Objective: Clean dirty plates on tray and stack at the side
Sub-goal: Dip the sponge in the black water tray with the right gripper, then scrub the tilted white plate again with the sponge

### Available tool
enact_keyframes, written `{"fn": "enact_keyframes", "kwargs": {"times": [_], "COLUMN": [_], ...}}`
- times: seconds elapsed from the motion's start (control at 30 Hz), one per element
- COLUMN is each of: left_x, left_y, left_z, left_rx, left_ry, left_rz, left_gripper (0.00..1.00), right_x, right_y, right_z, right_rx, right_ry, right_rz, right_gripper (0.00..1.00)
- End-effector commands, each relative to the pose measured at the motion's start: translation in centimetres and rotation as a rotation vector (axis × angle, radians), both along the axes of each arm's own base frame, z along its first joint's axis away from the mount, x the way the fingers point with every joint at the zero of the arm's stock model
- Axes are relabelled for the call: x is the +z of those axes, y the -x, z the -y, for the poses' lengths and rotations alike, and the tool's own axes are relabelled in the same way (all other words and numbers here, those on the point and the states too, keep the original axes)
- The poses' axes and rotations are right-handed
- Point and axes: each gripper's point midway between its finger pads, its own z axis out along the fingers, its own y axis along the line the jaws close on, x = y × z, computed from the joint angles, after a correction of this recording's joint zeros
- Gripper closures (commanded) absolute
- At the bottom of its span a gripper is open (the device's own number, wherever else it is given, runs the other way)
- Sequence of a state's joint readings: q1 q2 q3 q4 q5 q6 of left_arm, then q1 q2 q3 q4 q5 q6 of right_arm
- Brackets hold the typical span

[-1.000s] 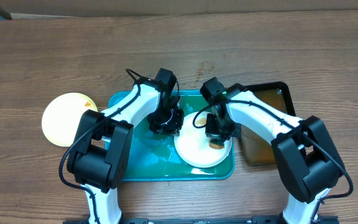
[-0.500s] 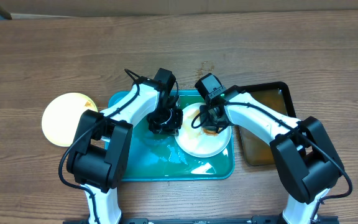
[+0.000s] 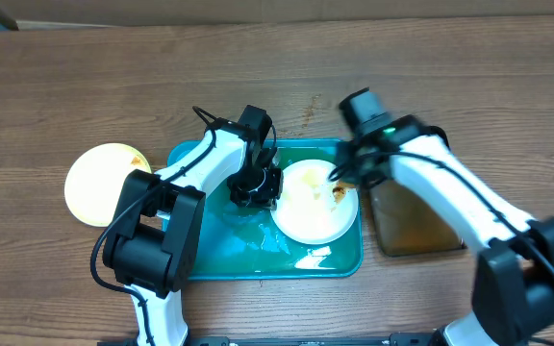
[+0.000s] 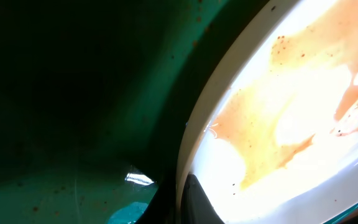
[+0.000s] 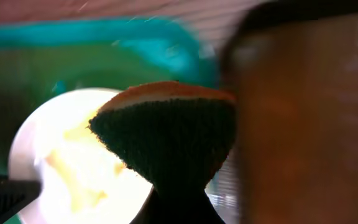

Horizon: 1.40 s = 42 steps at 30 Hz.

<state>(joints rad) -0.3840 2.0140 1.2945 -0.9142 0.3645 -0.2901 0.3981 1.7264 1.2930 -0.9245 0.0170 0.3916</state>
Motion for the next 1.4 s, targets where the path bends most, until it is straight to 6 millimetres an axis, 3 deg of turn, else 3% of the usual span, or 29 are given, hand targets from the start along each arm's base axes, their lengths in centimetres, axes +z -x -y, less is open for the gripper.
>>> {"fn": "enact_keyframes", "kwargs": {"times": [0.0, 0.1, 0.23, 0.5, 0.9, 1.37], "left_x": [-2.0, -2.0, -2.1, -2.1, -2.1, -2.1], "left_y": [1.0, 1.0, 0.9, 1.3, 1.2, 1.3], "left_z": [-1.3, -1.2, -1.4, -1.8, -1.8, -1.8], "left_rx": [-0.007, -0.007, -0.007, -0.009, -0.009, -0.010], "left_ry": [-0.078, -0.078, -0.089, -0.108, -0.107, -0.107], "left_rz": [-0.028, -0.025, -0.022, -0.034, -0.034, -0.034], "left_gripper": [0.96, 0.96, 0.96, 0.96, 0.96, 0.96], "right_x": [0.8, 0.5, 0.6, -0.4, -3.1, -8.1], "right_y": [-0.6, 0.2, 1.8, 3.5, 2.3, 2.2], "right_z": [3.2, 4.8, 2.2, -1.4, -2.9, -3.0], "right_rx": [-0.072, -0.079, 0.093, 0.195, 0.172, 0.169], "right_ry": [0.038, 0.027, -0.109, -0.096, -0.089, -0.090], "right_rz": [0.000, -0.059, -0.120, -0.122, -0.020, -0.024], "right_gripper": [0.96, 0.96, 0.96, 0.96, 0.96, 0.96]}}
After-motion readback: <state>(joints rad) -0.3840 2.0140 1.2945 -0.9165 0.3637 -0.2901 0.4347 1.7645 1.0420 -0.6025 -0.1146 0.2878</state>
